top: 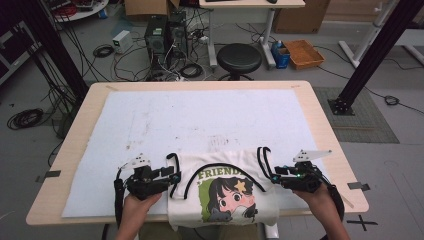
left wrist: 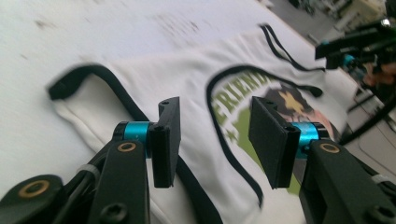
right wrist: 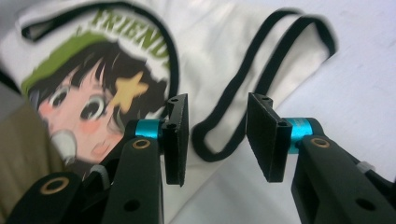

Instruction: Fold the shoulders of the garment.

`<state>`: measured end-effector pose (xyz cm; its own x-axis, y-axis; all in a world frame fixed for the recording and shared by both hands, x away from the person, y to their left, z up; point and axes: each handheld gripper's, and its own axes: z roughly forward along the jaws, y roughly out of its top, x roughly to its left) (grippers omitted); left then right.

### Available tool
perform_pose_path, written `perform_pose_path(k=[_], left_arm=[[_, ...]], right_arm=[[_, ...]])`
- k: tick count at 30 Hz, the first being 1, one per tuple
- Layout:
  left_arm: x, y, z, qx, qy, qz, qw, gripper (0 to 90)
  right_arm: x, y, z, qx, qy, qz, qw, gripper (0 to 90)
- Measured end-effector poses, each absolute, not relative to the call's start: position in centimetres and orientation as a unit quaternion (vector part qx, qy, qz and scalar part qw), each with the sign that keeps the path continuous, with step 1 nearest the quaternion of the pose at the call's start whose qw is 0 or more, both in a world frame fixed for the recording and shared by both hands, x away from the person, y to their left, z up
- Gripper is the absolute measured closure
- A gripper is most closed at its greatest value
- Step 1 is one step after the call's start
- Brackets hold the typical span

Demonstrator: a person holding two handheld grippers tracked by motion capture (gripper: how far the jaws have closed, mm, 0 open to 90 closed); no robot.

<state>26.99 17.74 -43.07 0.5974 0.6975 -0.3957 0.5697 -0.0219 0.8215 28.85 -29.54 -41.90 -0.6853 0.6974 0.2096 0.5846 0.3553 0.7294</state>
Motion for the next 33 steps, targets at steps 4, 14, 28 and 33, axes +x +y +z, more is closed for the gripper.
perform_pose_path(k=[4,14,28,33], left_arm=[[28.2,17.7,-43.1,0.699,0.448,0.088,0.551,40.1],[29.5,18.9,-42.4,0.7,0.419,0.151,0.558,23.6],[29.4,20.5,-42.7,0.705,0.424,0.173,0.542,23.6],[29.3,20.6,-42.9,0.705,0.425,0.172,0.541,23.6]], right_arm=[[29.3,-27.3,-42.9,0.348,0.843,0.402,0.079,72.4],[29.6,-27.3,-43.3,0.319,0.86,0.378,0.127,30.5],[30.6,-31.8,-41.8,0.411,0.762,0.446,0.23,20.0],[30.5,-32.0,-42.0,0.415,0.763,0.443,0.224,20.0]])
